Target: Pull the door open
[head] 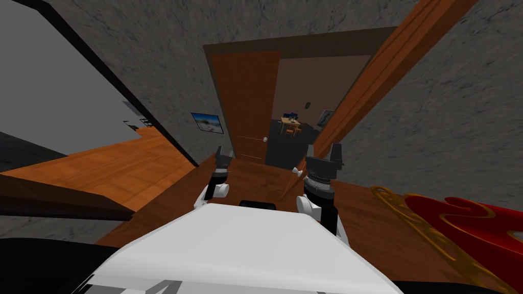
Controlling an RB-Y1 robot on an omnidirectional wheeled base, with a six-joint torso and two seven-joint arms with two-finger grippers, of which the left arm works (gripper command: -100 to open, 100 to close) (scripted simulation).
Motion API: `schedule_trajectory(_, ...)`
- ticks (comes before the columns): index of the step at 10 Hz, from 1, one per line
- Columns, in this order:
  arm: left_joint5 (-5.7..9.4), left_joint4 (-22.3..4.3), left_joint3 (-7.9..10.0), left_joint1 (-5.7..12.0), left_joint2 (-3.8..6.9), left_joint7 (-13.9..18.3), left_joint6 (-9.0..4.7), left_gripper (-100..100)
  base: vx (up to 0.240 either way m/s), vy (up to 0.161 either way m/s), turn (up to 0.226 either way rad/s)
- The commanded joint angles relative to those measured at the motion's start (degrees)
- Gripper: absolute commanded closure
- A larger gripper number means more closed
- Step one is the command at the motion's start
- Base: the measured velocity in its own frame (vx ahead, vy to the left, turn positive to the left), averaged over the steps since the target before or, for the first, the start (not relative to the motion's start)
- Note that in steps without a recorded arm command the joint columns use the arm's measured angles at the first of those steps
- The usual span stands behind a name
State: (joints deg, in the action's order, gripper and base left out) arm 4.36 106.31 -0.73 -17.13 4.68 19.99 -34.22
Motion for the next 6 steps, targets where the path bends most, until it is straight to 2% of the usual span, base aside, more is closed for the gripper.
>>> schedule_trajectory(1, 1.16, -2.3, -0.22, 1.04, 0.22, 2.0, -0.31, -100, 0.101, -0.014, -0.040)
schedule_trajectory(6, 4.54, -11.3, -1.27, 4.75, 0.34, 7.4, -2.55, -100, 0.102, -0.003, -0.044)
